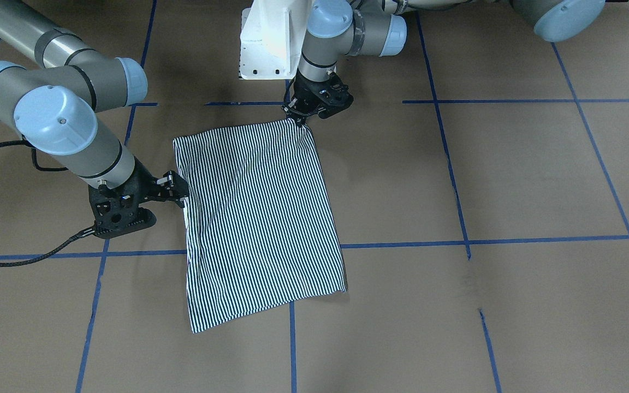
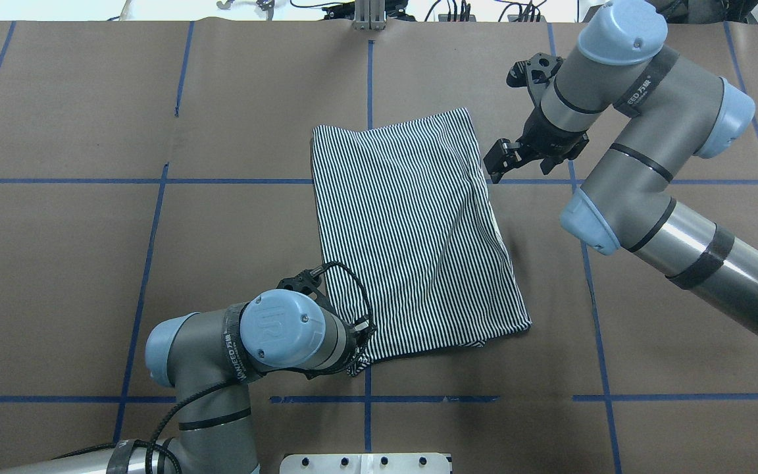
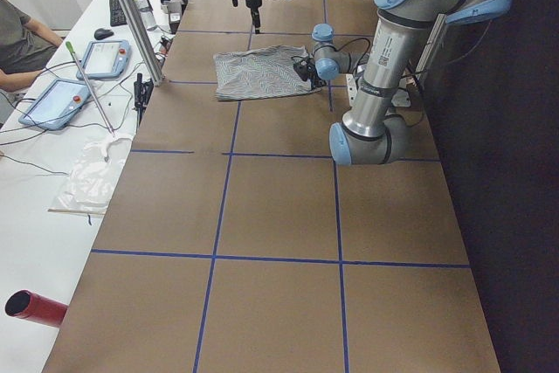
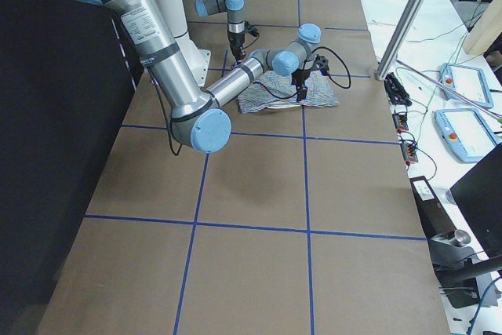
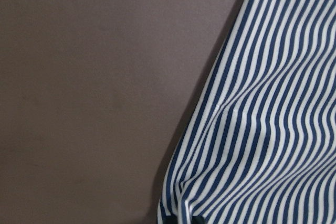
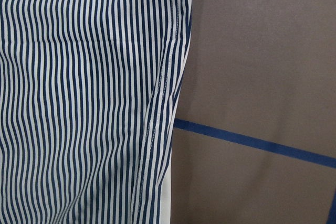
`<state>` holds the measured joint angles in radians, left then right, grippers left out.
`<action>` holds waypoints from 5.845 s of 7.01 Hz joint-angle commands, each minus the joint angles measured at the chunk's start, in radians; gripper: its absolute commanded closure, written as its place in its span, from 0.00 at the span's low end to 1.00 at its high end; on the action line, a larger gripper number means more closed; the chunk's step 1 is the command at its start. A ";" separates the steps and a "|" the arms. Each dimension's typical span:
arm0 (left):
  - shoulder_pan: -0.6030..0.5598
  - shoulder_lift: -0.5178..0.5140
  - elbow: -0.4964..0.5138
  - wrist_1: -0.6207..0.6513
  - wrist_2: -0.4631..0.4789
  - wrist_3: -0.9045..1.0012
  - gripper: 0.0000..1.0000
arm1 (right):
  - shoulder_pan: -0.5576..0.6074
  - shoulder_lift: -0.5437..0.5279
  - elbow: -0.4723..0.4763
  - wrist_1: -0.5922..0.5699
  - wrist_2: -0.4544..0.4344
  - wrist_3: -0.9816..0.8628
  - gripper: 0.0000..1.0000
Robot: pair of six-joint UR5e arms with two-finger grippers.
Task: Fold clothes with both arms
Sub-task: 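Lower the right gripper to the shirt's near edge beside the left gripper, then grasp the shirt's near edge with both grippers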
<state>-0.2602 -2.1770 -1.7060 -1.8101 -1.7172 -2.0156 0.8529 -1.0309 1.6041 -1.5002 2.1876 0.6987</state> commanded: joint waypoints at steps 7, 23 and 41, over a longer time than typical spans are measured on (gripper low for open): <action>-0.004 0.086 -0.136 0.031 0.005 0.213 1.00 | -0.343 -0.047 0.224 0.002 -0.184 0.964 0.00; 0.001 0.063 -0.139 0.031 0.005 0.213 1.00 | -0.492 -0.149 0.224 -0.015 -0.361 1.076 1.00; -0.064 0.076 -0.316 0.194 0.004 0.251 1.00 | -0.409 -0.141 0.410 -0.006 -0.266 1.092 1.00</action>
<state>-0.2462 -2.0985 -2.0395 -1.5699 -1.7084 -1.7675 0.3652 -1.2043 2.0447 -1.5063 1.9170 1.8093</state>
